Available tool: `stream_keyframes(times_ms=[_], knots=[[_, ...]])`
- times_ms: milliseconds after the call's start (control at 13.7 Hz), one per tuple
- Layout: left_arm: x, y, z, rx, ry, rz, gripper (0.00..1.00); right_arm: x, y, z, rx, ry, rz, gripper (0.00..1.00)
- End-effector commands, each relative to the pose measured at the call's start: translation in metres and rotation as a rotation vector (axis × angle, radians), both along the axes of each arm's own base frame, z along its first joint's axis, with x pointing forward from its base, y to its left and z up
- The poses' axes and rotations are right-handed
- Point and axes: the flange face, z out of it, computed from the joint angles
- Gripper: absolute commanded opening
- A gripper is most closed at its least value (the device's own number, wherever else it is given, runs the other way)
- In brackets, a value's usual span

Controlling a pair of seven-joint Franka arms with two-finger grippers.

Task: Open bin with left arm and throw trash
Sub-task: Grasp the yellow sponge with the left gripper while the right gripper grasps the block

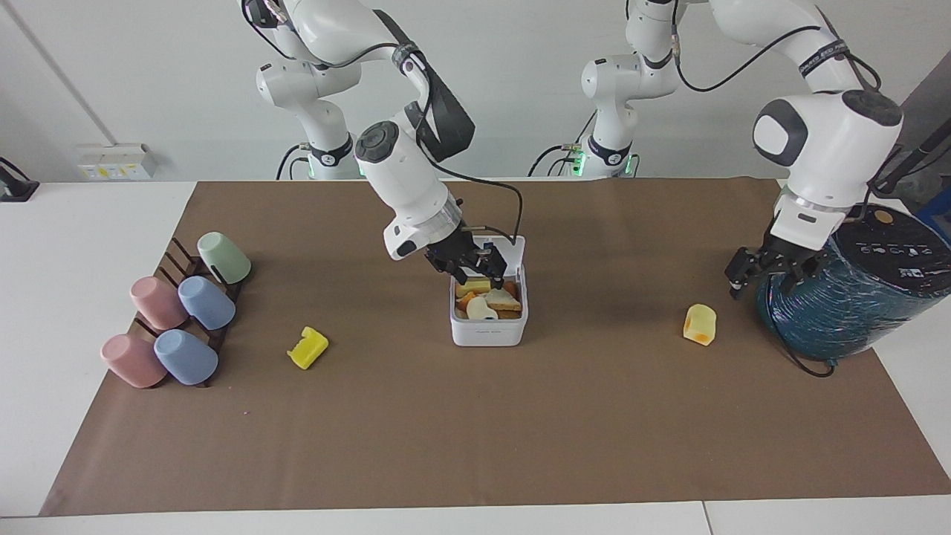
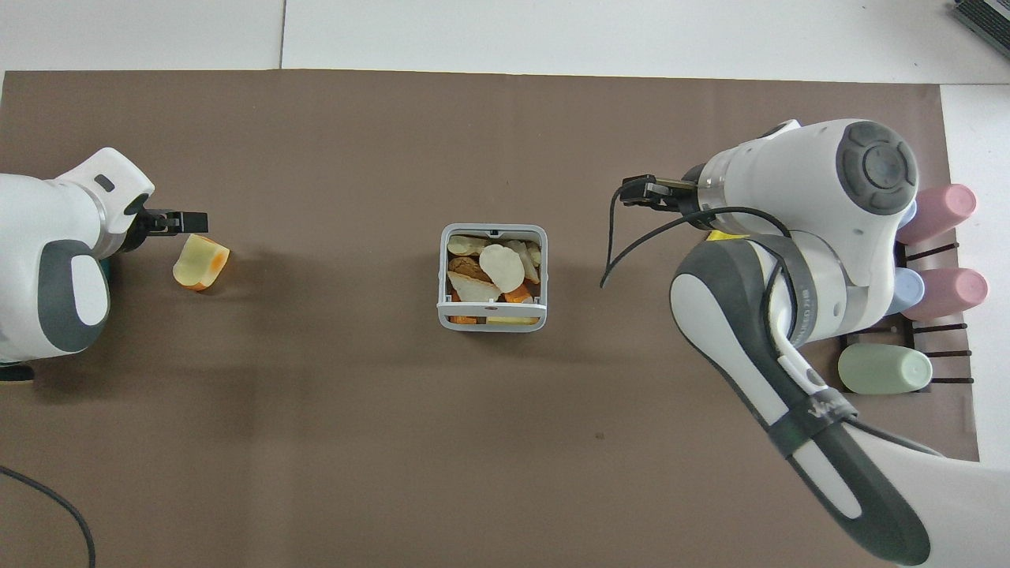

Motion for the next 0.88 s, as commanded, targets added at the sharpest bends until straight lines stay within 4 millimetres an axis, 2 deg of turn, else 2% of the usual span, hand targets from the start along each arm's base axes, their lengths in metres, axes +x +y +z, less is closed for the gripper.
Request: stream_keyframes(times_ms=[0, 219, 365, 438, 510, 729, 802], knots=[[-0.015, 0.002, -0.038, 0.040, 0.017, -0.120, 1.00, -0.009, -0.046, -0.034, -0.084, -0.011, 0.272, 1.00], [-0.017, 0.003, -0.042, 0.053, 0.021, -0.167, 1.00, -0.005, -0.088, -0.081, -0.169, -0.068, 0.604, 1.00], [-0.021, 0.002, -0.045, 0.046, 0.030, -0.146, 0.34, -0.006, -0.097, -0.109, -0.217, -0.111, 0.769, 1.00], [-0.022, 0.002, -0.046, 0.043, 0.037, -0.144, 0.09, -0.006, -0.100, -0.118, -0.219, -0.104, 0.793, 1.00], [-0.022, 0.002, -0.046, 0.043, 0.039, -0.144, 0.00, -0.006, -0.101, -0.123, -0.216, -0.096, 0.798, 1.00], [-0.022, -0.001, -0.035, 0.043, 0.034, -0.150, 0.00, -0.009, -0.100, -0.135, -0.210, -0.075, 0.804, 1.00], [-0.022, -0.002, -0.022, 0.043, 0.026, -0.149, 0.00, -0.010, -0.101, -0.135, -0.207, -0.068, 0.804, 1.00]])
